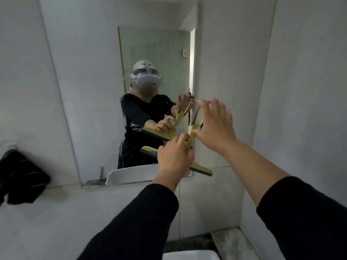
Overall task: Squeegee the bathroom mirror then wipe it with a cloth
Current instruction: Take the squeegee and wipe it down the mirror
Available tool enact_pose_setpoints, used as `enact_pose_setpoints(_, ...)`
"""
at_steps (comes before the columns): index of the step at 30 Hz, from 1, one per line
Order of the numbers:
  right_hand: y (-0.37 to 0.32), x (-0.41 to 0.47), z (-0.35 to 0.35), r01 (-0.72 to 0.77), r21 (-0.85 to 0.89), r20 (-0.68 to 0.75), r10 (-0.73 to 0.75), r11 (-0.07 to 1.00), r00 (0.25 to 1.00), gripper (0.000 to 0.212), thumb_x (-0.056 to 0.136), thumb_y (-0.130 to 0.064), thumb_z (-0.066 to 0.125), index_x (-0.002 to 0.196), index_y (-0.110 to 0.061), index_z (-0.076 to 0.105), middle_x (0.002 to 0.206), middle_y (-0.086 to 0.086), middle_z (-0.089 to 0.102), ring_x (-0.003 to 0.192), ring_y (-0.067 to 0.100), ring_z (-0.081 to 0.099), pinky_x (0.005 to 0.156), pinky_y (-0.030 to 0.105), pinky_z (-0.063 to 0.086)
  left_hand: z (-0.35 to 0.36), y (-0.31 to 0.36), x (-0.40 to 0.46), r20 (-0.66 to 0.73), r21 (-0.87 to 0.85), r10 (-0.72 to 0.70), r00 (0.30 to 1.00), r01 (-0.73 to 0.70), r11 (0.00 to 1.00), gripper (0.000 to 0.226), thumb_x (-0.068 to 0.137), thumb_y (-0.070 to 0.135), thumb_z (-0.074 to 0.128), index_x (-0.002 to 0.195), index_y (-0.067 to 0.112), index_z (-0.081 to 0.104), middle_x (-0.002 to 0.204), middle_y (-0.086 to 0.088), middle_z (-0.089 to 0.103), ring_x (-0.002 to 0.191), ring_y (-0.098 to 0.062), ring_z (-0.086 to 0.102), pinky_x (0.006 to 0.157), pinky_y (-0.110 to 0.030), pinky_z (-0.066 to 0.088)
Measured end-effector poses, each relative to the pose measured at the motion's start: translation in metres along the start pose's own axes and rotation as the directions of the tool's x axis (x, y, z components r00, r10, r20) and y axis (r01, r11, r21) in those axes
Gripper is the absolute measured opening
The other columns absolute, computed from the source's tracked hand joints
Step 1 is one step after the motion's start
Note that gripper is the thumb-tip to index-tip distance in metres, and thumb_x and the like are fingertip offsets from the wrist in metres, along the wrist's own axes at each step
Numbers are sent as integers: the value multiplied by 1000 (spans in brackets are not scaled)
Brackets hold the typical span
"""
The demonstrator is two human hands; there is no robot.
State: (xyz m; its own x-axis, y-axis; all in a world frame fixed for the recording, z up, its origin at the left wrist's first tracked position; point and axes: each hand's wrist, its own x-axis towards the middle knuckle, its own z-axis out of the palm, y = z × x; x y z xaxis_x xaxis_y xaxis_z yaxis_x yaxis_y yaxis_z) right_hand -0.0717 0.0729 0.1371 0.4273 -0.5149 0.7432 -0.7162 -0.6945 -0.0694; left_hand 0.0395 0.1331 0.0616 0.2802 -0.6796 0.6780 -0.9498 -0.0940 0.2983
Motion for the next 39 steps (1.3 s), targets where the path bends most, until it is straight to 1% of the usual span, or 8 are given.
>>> enact_pose_setpoints(3, -21, 3, -9, 347, -234, 60, -342, 908, 938, 48, 83, -23, 65, 128, -26, 48, 144, 0, 37, 143, 23, 15, 111, 59, -6, -32, -15, 3, 6, 43, 46, 999, -46, 998, 41, 83, 32, 52, 123, 27, 45, 102, 4, 62, 90, -23, 60, 75, -35, 33)
enact_pose_setpoints(9, -65, 14, -19, 475, -143, 98, -465, 868, 880, 28, 83, -18, 64, 109, -30, 60, 117, -9, 57, 133, 17, 34, 110, 60, -12, -88, -48, -2, -15, 138, 38, 999, -35, 990, 47, 78, 35, 53, 123, 28, 47, 97, 6, 63, 84, -20, 59, 83, -37, 37)
enact_pose_setpoints(13, -94, 26, -21, 568, -91, -5, -570, 818, 821, 22, 78, -11, 71, 99, -20, 68, 99, 5, 64, 108, 29, 55, 113, 58, 12, -123, -68, -8, -33, 221, 49, 998, -40, 975, 43, 77, 35, 56, 119, 28, 51, 106, 8, 65, 94, -19, 61, 93, -37, 36)
enact_pose_setpoints(16, -115, 40, -27, 622, -77, -71, -626, 779, 776, 23, 72, -11, 77, 92, -16, 68, 92, 9, 66, 96, 33, 58, 101, 49, 37, -154, -82, -6, -58, 320, 94, 994, -71, 945, 35, 80, 32, 56, 115, 25, 55, 110, 6, 64, 105, -19, 59, 108, -38, 26)
enact_pose_setpoints(19, -133, 58, -37, 622, -8, -147, -616, 783, 774, 18, 75, -16, 75, 90, -19, 66, 91, 0, 66, 87, 25, 56, 80, 35, 40, -182, -97, 1, -155, 389, 161, 975, -89, 917, 32, 82, 21, 58, 114, 19, 59, 114, 2, 63, 112, -21, 58, 116, -47, 19)
enact_pose_setpoints(27, -174, 133, -79, 502, -35, -367, -479, 864, 798, 34, 87, -17, 59, 111, -40, 64, 105, -11, 66, 96, 20, 50, 81, 37, 28, -224, -135, 35, -448, 354, 101, 888, 73, 932, 50, 88, 25, 53, 137, 20, 41, 142, 3, 42, 133, -17, 38, 113, -40, 28)
enact_pose_setpoints(33, -214, 192, -90, 368, -60, -416, -359, 928, 836, 54, 95, -13, 40, 127, -55, 46, 107, -3, 55, 103, 21, 45, 85, 42, 28, -217, -165, 59, -418, 233, -76, 905, 187, 954, 58, 88, 30, 53, 141, 22, 30, 148, 4, 29, 135, -15, 31, 111, -33, 31)
enact_pose_setpoints(39, -255, 238, -85, 312, -79, -408, -316, 947, 857, 55, 95, -15, 38, 134, -54, 37, 120, 3, 52, 113, 26, 40, 89, 45, 29, -191, -183, 81, -323, 145, -169, 931, 226, 963, 74, 93, 51, 43, 150, 22, 7, 160, 3, 3, 145, -16, 12, 119, -35, 18)
